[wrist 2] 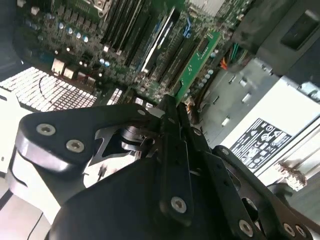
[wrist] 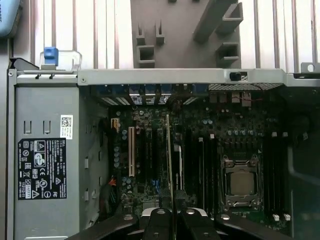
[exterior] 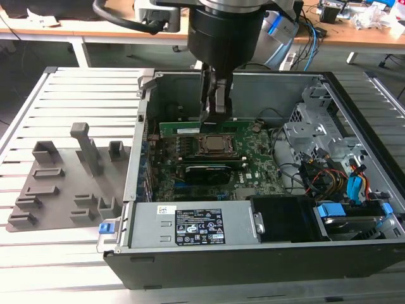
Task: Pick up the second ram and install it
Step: 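Pick up the second ram and move it above second insertion slot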
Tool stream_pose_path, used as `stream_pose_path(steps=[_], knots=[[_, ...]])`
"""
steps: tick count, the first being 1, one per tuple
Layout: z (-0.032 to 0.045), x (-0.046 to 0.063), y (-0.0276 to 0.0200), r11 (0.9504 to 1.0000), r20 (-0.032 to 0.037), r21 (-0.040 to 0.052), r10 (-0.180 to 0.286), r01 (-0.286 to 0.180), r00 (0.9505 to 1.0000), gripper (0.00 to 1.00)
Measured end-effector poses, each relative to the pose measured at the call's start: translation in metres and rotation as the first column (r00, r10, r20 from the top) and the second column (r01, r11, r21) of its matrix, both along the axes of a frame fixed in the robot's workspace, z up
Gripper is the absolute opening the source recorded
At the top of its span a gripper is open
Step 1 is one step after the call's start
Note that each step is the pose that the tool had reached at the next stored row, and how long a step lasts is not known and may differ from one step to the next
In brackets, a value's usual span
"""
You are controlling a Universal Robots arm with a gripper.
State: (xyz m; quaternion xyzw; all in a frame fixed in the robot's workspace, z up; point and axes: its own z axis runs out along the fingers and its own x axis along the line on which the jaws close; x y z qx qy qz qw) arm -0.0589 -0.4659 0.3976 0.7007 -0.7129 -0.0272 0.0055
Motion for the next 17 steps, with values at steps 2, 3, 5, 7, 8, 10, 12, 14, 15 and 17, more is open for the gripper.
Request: stream_pose_path(steps=[2,3,5,7,8,10,12,14,15,17], knots=[[0.0,0.012,0.0,1.0,0.0,-0.0001,0.0,0.0,1.0,0.14],[0.0,0.018,0.0,1.0,-0.0001,0.0,0.0,0.0,1.0,0.14],[0.0,0.027,0.0,1.0,-0.0002,-0.0001,0.0,0.0,1.0,0.14],[0.0,0.039,0.0,1.0,-0.0002,0.0,0.0,0.0,1.0,0.14],[0.0,0.045,0.0,1.0,-0.0002,0.0,0.0,0.0,1.0,0.14],[0.0,0.054,0.0001,1.0,-0.0004,0.0001,0.0,0.0,1.0,0.14],[0.0,0.061,0.0001,1.0,-0.0004,0.0001,0.0,0.0,1.0,0.14],[0.0,0.067,0.0001,1.0,-0.0005,-0.0001,0.0,0.0,1.0,0.14],[0.0,0.072,0.0001,1.0,-0.0004,0.0001,0.0,0.0,1.0,0.14],[0.0,0.077,0.0001,1.0,-0.0005,0.0,0.0,0.0,1.0,0.14]])
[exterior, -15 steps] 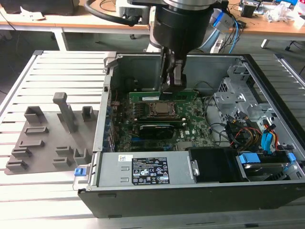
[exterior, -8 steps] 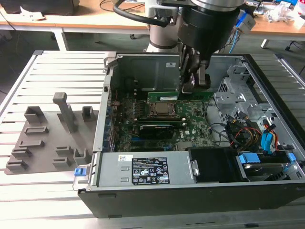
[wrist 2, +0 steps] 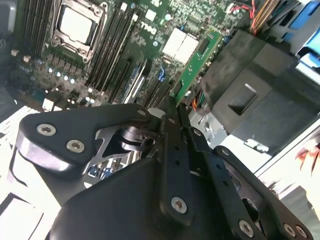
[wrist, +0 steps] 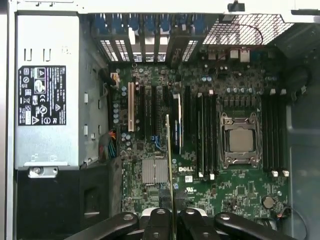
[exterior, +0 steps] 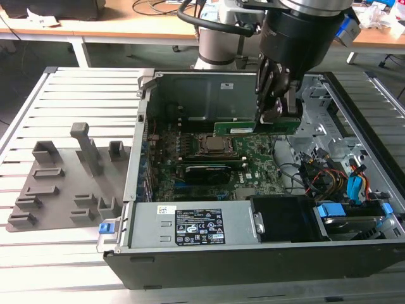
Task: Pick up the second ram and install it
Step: 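Pick up the second ram and move it above second insertion slot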
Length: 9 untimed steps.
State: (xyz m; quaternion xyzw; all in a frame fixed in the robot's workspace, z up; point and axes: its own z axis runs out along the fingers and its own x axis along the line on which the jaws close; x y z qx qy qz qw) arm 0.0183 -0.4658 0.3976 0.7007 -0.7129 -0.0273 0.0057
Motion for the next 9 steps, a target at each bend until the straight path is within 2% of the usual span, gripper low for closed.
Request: stream_pose_path(steps=[6,7,8,9], knots=[[0.0,0.0026,0.0,1.0,0.0,0.0008,0.0,0.0,1.0,0.14],[0.0,0.0024,-0.0001,1.0,0.0001,0.0065,0.0,0.0,1.0,0.14],[-0.0001,0.0013,0.0,0.9997,0.0,0.0232,-0.001,0.001,1.0,0.14],[-0.0001,0.0001,0.0004,0.9996,0.0,0.0286,-0.001,0.001,1.0,0.14]])
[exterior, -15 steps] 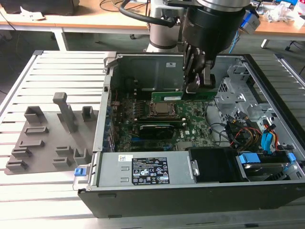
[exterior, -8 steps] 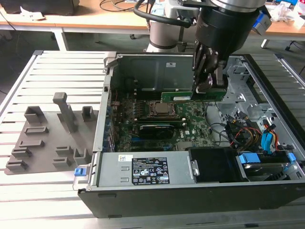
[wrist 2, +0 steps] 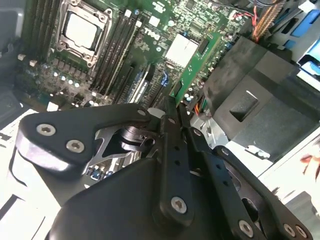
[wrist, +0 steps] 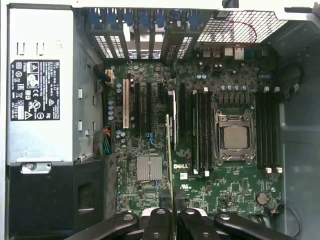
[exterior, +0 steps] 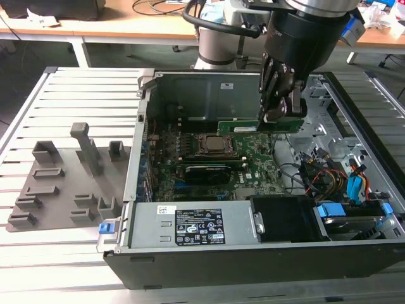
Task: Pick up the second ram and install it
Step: 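Pick up the second ram and move it above second insertion slot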
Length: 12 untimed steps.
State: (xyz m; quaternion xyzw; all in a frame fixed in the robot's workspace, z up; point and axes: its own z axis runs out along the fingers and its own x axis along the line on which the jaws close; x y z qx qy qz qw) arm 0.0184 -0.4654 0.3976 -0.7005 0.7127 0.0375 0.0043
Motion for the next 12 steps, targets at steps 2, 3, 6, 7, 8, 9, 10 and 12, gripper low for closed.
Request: stream_pose_path(steps=[2,3,6,7,8,9,10,12], knots=[[-0.0009,-0.001,0.0029,1.0,0.0001,0.0041,0.0,0.0,1.0,0.14],[-0.0014,-0.001,0.0036,1.0,0.0,0.0041,0.0,0.0,1.0,0.14],[-0.0049,-0.001,0.0102,1.0,0.0,0.004,0.0,0.0,1.0,0.14],[-0.0066,-0.001,0.0119,1.0,0.0,0.0041,0.0,0.0,1.0,0.14],[-0.0082,-0.001,0.0126,1.0,0.0001,0.0042,0.0,0.0,1.0,0.14],[-0.0108,-0.001,0.0138,1.0,0.0001,0.0042,0.0,0.0,1.0,0.14],[-0.012,-0.001,0.0143,1.0,0.0001,0.0042,0.0,0.0,1.0,0.14],[-0.0135,-0.001,0.0147,1.0,0.0,0.004,0.0,0.0,1.0,0.14]])
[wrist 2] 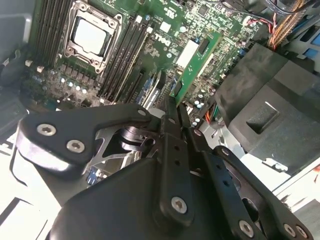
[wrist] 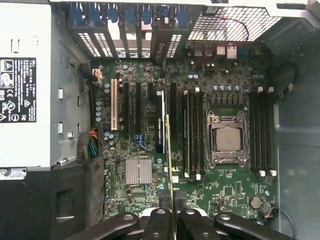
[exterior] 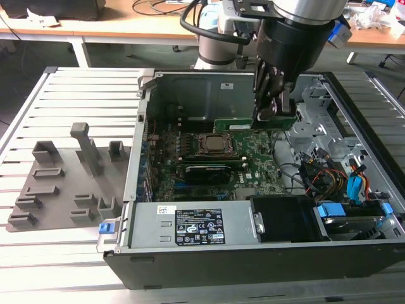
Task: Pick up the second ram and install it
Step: 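Pick up the second ram and move it above second insertion slot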
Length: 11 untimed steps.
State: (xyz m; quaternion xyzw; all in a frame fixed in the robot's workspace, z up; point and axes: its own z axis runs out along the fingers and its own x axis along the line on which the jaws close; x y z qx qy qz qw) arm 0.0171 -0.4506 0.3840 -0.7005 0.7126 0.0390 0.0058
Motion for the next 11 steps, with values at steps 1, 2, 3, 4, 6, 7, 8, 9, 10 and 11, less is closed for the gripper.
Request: stream_pose_path(steps=[1,2,3,4,6,7,8,9,10,11], knots=[[-0.0015,0.0,0.0002,1.0,0.0,-0.0001,0.0,0.0,1.0,0.14],[-0.0028,0.0,0.0003,1.0,0.0,0.0,0.0,0.0,1.0,0.14],[-0.0041,0.0,0.0004,1.0,0.0,0.0001,0.0,0.0,1.0,0.14],[-0.0048,0.0,0.0004,1.0,0.0001,0.0001,0.0,0.0,1.0,0.14],[-0.007,0.0,0.0006,1.0,0.0,0.0,0.0,0.0,1.0,0.14],[-0.0081,0.0,0.0006,1.0,0.0,0.0,0.0,0.0,1.0,0.14],[-0.009,0.0,0.0006,1.0,0.0,0.0,0.0,0.0,1.0,0.14],[-0.0113,0.0,0.0007,1.0,0.0,0.0,0.0,0.0,1.0,0.14],[-0.012,0.0,0.0007,1.0,0.0001,0.0,0.0,0.0,1.0,0.14],[-0.0136,0.0,0.0008,1.0,0.0,-0.0001,0.0,0.0,1.0,0.14]])
